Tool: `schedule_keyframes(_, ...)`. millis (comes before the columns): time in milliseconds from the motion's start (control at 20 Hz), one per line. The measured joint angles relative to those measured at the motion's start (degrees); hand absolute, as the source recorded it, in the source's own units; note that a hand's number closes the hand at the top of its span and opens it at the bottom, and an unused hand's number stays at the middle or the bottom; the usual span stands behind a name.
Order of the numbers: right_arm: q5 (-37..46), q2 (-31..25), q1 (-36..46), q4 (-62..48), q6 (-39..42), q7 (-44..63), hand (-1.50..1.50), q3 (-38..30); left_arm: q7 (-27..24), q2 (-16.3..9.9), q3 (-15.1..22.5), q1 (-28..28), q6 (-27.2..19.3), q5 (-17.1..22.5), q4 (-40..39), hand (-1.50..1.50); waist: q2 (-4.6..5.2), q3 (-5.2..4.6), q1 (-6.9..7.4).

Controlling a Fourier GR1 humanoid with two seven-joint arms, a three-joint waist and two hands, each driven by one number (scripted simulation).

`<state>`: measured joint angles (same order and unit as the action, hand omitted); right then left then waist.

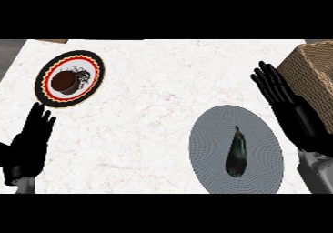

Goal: Pick the eggplant from the placemat and place it in the basket

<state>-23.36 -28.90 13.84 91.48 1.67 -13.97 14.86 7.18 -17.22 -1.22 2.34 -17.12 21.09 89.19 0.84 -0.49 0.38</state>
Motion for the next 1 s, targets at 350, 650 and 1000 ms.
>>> schedule_keyframes(350, -7.8, -1.2, 1.9, -13.2, 7.4, -4.6, 1.5, -9.8, 1.6, -5.9, 2.0, -5.3, 4.5, -3.9, -1.5, 0.0, 0.29, 0.64, -0.33)
schedule_keyframes(650, 9.7, 4.8, 2.6, -15.8, 0.9, -11.5, -1.5, 0.8, 3.4, -7.3, 4.2, -10.0, 8.1, -5.3, -5.1, 0.0, -0.26, 0.54, -0.08)
schedule_keyframes(1000, 16.2, 10.1, 9.8, -9.4, -10.2, 8.8, -1.5, 3.7, 3.5, -7.4, 3.7, -11.8, 10.5, -5.9, -8.3, 0.0, -0.89, 0.42, -0.4)
